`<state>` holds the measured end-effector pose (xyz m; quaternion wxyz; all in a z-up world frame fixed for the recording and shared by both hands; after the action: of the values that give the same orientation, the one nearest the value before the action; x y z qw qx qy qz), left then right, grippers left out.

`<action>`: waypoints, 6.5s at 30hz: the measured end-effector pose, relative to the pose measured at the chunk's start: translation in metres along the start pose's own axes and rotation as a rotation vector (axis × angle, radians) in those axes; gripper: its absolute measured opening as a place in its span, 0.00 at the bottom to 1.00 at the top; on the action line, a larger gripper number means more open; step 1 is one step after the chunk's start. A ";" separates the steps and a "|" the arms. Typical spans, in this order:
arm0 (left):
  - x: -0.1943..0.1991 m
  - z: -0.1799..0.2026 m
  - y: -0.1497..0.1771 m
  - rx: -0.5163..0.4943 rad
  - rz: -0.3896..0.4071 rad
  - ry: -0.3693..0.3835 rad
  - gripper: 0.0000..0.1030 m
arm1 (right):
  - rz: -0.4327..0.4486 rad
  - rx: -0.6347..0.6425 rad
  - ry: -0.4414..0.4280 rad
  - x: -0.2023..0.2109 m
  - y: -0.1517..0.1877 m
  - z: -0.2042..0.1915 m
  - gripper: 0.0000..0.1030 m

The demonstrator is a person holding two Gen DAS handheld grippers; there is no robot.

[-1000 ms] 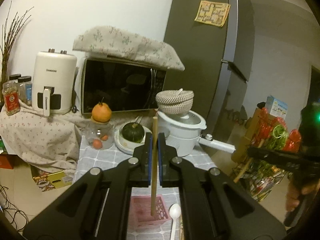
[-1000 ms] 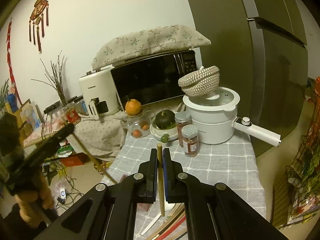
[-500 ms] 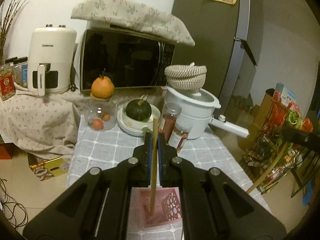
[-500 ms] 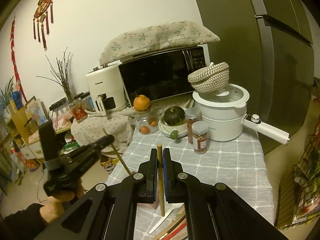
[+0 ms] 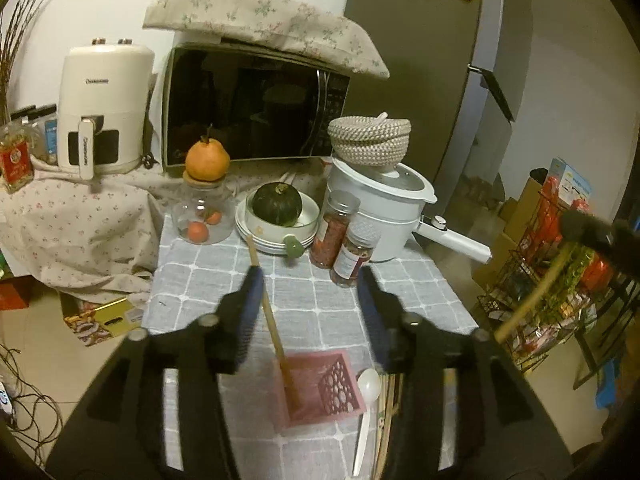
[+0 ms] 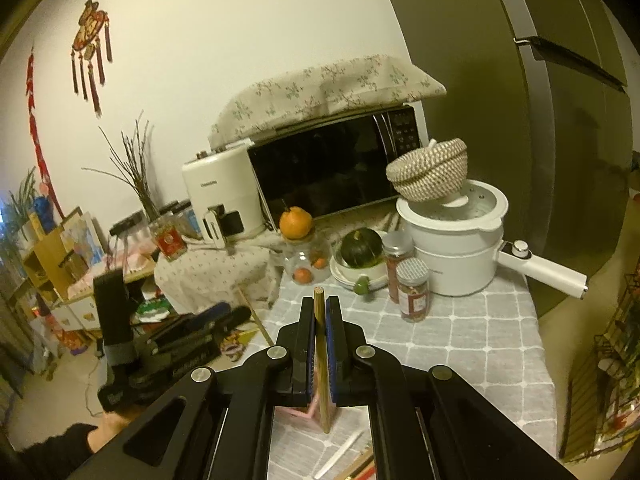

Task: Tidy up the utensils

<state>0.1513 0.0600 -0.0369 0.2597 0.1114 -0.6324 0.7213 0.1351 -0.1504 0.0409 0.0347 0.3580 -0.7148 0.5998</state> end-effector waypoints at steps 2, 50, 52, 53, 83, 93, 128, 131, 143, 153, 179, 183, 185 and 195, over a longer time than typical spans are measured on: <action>0.009 0.000 0.002 0.000 -0.009 -0.008 0.61 | 0.011 -0.005 -0.014 0.001 -0.006 -0.003 0.05; 0.009 -0.016 0.057 -0.012 -0.273 -0.039 0.78 | -0.119 -0.068 0.069 -0.111 0.004 -0.001 0.49; 0.009 -0.014 0.058 -0.019 -0.279 -0.035 0.78 | -0.099 -0.066 0.070 -0.103 -0.001 0.000 0.52; 0.008 -0.013 0.059 -0.022 -0.284 -0.034 0.78 | -0.094 -0.062 0.071 -0.099 -0.004 0.000 0.54; -0.023 0.024 0.115 -0.094 -0.492 -0.011 0.84 | -0.450 -0.166 0.345 -0.077 0.138 0.132 0.78; -0.028 0.027 0.125 -0.112 -0.534 -0.015 0.84 | -0.735 -0.223 0.346 -0.101 0.212 0.152 0.57; -0.026 0.054 0.141 -0.215 -0.568 0.037 0.84 | -0.809 -0.190 0.372 -0.118 0.227 0.146 0.12; -0.028 0.067 0.144 -0.232 -0.577 0.065 0.84 | -0.801 -0.209 0.356 -0.114 0.228 0.149 0.08; -0.085 0.143 0.161 -0.276 -0.721 0.208 0.27 | -0.716 -0.282 0.363 -0.071 0.210 0.187 0.07; -0.181 0.194 0.148 -0.243 -0.734 0.172 0.20 | -0.678 -0.351 0.337 -0.044 0.203 0.233 0.07; -0.165 0.200 0.136 -0.303 -0.693 0.149 0.06 | -0.708 -0.362 0.358 -0.047 0.208 0.242 0.29; -0.140 0.199 0.123 -0.320 -0.643 0.179 0.06 | -0.745 -0.326 0.379 -0.058 0.218 0.239 0.29; -0.127 0.195 0.120 -0.323 -0.619 0.188 0.06 | -0.763 -0.297 0.397 -0.064 0.223 0.236 0.26; -0.074 0.162 0.107 -0.266 -0.540 0.204 0.05 | -0.723 -0.177 0.449 -0.068 0.222 0.221 0.06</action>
<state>0.1312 -0.1217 -0.1361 0.5160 0.1674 -0.6397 0.5446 0.1471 -0.3078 -0.2378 0.4276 0.4415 -0.5669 0.5485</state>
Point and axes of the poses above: each gripper's, at about its wrist camera, not at the fingertips, and x roughly against the way its jaws point, z to its right, y to its underside, the point moved 5 cm from there along -x, roughly the way its jaws point, and after that the axes turned 2 degrees about -x, right-handed, at the moved point
